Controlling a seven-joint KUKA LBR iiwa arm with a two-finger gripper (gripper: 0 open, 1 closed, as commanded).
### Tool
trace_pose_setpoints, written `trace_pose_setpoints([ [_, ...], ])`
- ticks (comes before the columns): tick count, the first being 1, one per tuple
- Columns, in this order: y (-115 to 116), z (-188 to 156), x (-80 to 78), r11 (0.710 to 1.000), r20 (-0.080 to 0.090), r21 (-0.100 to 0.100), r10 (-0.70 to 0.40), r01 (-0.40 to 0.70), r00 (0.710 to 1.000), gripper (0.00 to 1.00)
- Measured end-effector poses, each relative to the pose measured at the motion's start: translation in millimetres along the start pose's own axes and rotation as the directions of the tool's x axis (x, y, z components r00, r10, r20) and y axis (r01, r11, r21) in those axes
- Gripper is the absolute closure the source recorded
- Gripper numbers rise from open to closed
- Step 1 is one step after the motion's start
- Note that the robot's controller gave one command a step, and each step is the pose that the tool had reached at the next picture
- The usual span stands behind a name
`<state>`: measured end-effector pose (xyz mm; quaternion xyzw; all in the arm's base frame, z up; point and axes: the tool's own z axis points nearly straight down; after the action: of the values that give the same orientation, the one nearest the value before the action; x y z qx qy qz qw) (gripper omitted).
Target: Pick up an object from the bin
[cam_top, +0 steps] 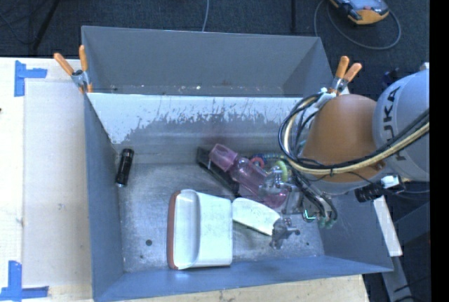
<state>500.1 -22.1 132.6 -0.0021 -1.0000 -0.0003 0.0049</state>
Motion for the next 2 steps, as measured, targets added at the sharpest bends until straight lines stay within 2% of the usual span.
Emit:
trace_pose_setpoints([
  [1, 0.0, -3.8, -1.9, 1.0, 0.007, 0.0, -0.001, 0.001, 1.0, 0.0],
  [2, -3.2, -6.9, -5.9, 0.993, 0.008, -0.001, 0.12, -0.12, 0.993, 0.0],
])
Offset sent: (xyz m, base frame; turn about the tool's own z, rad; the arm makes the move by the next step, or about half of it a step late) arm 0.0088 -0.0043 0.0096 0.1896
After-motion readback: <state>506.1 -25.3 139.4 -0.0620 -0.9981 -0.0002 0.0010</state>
